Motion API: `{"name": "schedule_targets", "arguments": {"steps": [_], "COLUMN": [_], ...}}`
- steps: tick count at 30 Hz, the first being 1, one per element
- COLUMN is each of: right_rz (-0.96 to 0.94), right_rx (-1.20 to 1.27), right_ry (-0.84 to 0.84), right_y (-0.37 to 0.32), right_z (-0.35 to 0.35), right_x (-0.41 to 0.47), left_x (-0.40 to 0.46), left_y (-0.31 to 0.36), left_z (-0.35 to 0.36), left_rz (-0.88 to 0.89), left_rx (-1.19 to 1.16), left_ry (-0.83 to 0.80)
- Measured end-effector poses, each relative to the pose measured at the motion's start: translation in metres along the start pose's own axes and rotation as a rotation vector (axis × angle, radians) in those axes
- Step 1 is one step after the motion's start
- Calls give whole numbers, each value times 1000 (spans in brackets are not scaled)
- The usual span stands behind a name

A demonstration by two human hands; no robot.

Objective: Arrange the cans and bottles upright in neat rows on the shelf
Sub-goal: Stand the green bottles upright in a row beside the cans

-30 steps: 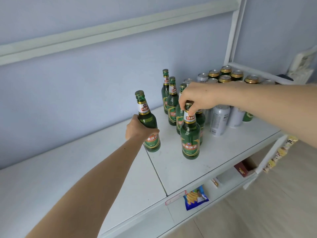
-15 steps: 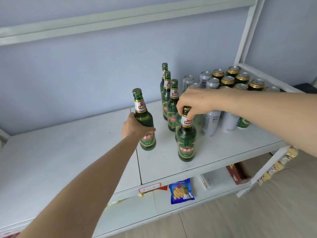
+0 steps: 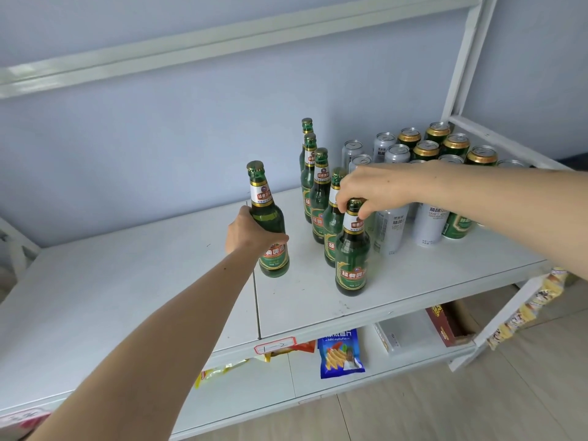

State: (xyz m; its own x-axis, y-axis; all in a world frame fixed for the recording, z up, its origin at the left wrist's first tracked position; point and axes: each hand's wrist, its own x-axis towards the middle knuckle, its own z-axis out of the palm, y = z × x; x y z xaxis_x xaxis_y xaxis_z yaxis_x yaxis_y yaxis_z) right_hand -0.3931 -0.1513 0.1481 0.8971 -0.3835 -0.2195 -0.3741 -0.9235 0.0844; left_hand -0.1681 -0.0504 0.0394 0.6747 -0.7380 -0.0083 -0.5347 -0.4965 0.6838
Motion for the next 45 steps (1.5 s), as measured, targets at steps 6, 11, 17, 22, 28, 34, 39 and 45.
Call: {"name": "schedule_targets", "arguments": {"steps": [6, 11, 17, 22, 28, 34, 39, 45], "right_rz": [-4, -1, 4, 55, 117, 166, 268, 382], "right_rx": [-101, -132, -52, 140, 127, 72, -30, -63], "right_ry": [-33, -16, 46, 88, 207, 189, 155, 163], "right_y": [-2, 1, 8, 15, 40, 56, 77, 108], "right_z": [0, -1, -23, -67, -103, -101, -87, -67], "right_x": [-2, -6, -6, -9, 28, 91, 124, 159], "left_x": [-5, -7, -3, 8, 36, 80, 110, 138], "left_y": [6, 12, 20, 30, 31, 25, 21, 20], "left_z": [2, 4, 3, 2, 0, -2, 14, 32], "left_rz": [-8, -6, -9, -7, -9, -35, -31, -66], "left_rx": [14, 21, 27, 27, 55, 58, 51, 30], "left_ry": [2, 4, 17, 28, 33, 57, 39, 37]}}
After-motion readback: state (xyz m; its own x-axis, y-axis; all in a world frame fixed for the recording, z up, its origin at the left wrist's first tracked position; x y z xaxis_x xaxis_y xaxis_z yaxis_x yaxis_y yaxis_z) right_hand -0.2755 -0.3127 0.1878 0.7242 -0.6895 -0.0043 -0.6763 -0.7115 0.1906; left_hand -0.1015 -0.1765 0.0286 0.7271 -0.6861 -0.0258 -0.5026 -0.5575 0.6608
